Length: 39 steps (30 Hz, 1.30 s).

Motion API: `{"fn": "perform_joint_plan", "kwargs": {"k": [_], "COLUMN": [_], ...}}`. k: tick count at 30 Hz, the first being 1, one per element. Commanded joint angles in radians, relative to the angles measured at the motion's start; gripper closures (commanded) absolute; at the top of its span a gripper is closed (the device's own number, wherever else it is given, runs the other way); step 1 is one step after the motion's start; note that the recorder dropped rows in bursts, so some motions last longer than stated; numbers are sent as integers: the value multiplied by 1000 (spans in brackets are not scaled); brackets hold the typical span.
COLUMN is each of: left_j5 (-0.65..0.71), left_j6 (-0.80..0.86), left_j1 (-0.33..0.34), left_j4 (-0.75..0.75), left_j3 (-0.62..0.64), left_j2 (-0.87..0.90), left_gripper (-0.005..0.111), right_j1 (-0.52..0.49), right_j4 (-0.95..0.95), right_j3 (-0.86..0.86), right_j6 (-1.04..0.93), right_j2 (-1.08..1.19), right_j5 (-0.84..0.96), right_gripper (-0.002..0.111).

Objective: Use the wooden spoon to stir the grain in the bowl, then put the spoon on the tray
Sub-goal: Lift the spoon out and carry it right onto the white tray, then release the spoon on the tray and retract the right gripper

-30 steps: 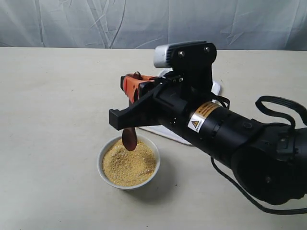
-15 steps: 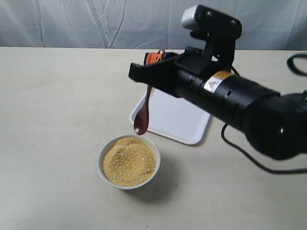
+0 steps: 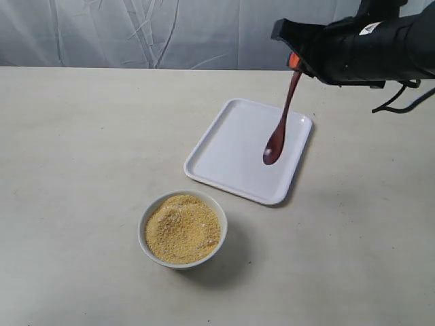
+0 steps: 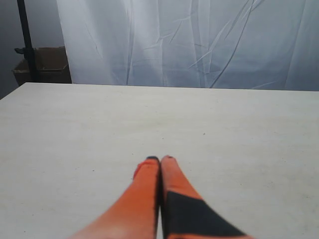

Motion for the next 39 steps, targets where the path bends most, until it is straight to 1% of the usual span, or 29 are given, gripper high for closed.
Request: {"fn": "perform_joint_plan", "kwargs": {"k": [1, 4, 6, 7, 8, 9, 14, 17, 20, 21, 22, 23, 25, 26, 27, 34, 36, 39], "left_j5": [-5, -5, -5, -5, -5, -5, -5, -5, -5, -5, -5, -5, -7, -7, -7, -7, -7, -7], "left_j6": [2, 2, 2, 2, 2, 2, 2, 2, 2, 2, 2, 2, 2, 2, 2, 2, 2, 2], "left_j1": [-1, -1, -1, -1, -1, -1, -1, -1, -1, -1, -1, -1, -1, -1, -1, -1, -1, -1], "left_j4": [-2, -2, -2, -2, -2, -2, -2, -2, -2, -2, -2, -2, -2, -2, -2, -2, -2, -2], "left_j3": [3, 3, 3, 3, 3, 3, 3, 3, 3, 3, 3, 3, 3, 3, 3, 3, 3, 3], "left_j2": [-5, -5, -5, -5, -5, -5, -5, -5, -5, -5, -5, -5, -5, -5, -5, -5, -5, -5], "left_gripper": [107, 107, 107, 107, 107, 107, 107, 107, 107, 107, 107, 107, 107, 107, 107, 107, 107, 107], "right_j1": [-103, -174, -227, -247, -286, -294, -306, -306, -302, -302, -302, -302, -302, -302, -302, -302, -302, -302], "right_j4": [170, 484, 780, 922, 1143, 1202, 1207, 1207, 1207, 1207, 1207, 1207, 1207, 1207, 1207, 1202, 1108, 978], "right_j3": [-73, -140, -185, -198, -215, -218, -229, -257, -259, -259, -259, -259, -259, -259, -259, -259, -259, -259], "right_j6": [-162, -459, -724, -823, -1004, -1051, -1071, -1071, -1071, -1071, -1069, -1069, -1069, -1069, -1069, -1069, -1064, -967], "right_j2": [131, 232, 307, 345, 419, 446, 650, 707, 718, 718, 718, 718, 714, 714, 710, 651, 621, 585], "right_j5": [122, 251, 403, 478, 638, 681, 641, 629, 590, 579, 572, 572, 548, 539, 528, 441, 391, 346], "right_gripper": [109, 109, 109, 109, 109, 109, 109, 109, 108, 101, 91, 76, 56, 53, 51, 51, 51, 51]}}
